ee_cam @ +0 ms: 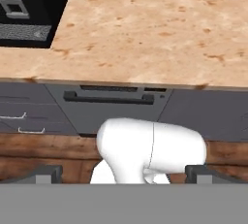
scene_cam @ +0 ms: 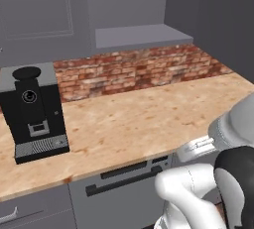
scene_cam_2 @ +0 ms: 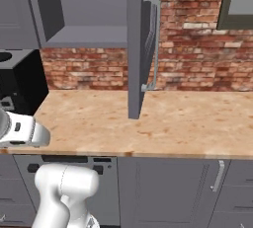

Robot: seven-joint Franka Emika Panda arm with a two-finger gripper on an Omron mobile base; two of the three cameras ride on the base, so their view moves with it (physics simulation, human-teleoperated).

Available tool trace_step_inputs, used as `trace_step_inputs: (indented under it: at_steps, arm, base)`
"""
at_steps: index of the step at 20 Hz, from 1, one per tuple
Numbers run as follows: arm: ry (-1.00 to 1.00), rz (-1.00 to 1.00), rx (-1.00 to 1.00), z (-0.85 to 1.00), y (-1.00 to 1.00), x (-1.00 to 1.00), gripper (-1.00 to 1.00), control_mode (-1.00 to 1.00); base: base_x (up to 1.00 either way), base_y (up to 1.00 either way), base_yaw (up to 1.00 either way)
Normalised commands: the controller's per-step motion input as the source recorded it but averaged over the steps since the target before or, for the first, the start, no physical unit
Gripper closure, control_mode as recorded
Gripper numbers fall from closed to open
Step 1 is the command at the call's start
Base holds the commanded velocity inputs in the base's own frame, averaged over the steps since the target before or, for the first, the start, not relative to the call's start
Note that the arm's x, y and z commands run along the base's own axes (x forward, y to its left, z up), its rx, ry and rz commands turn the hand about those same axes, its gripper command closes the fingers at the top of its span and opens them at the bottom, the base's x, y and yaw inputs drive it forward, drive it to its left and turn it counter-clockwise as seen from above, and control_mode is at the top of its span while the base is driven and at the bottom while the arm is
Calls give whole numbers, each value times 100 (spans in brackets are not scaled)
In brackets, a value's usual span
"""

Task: Open the cabinet. Pick the spray and place it next to the sink. Then close the cabinet.

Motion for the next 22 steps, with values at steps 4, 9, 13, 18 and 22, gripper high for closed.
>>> trace_step_inputs:
  at_steps: [4, 9, 13, 18, 22]
  arm:
    - [0, -18, 0, 100, -9, -4, -100, -100]
    - [-14, -22, 7, 99, 1, -9, -100, -100]
    - [-26, -17, 16, 65, 0, -38, -100, -100]
    - [-41, -9, 18, 9, 0, -7, -100, -100]
    - [-28, 0, 1, -10, 0, 71, -100, -100]
  base:
    - [0, 0, 0]
    - [0, 0, 0]
    - [0, 0, 0]
    - [0, 0, 0]
    - [0, 0, 0]
